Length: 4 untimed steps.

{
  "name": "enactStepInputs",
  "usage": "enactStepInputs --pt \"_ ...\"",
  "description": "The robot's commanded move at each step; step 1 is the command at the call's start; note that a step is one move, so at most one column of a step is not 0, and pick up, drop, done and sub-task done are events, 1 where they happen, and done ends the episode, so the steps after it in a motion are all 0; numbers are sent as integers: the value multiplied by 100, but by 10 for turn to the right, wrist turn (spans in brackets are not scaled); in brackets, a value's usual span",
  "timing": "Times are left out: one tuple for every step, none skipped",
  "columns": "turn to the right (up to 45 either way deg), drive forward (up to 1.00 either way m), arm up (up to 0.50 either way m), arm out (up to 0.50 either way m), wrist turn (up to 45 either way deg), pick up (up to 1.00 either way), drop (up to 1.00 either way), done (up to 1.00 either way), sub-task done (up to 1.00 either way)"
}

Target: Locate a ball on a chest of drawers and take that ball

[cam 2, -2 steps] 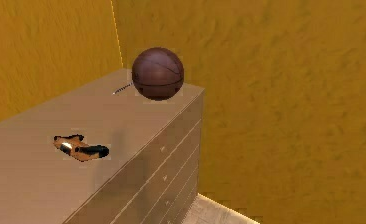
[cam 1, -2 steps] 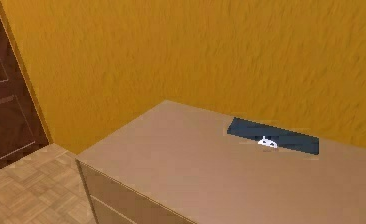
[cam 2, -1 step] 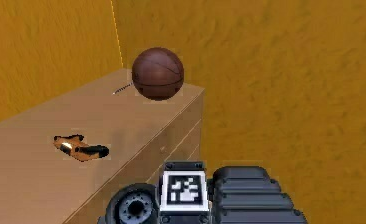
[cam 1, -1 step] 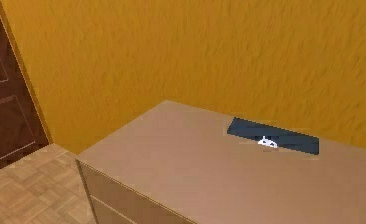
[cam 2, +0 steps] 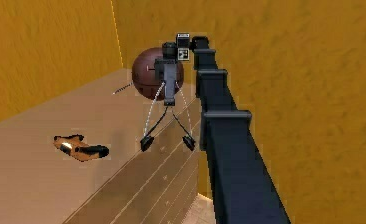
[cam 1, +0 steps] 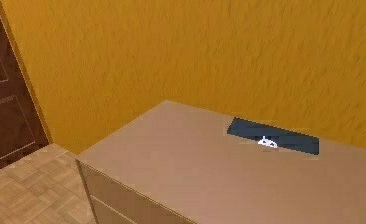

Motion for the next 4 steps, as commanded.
enactStepInputs --pt "0 0 0 0 450 0 0 0 0" --pt "0 0 0 0 450 0 0 0 0" --pt "0 0 0 0 450 0 0 0 0" --pt "0 0 0 0 240 0 0 0 0"
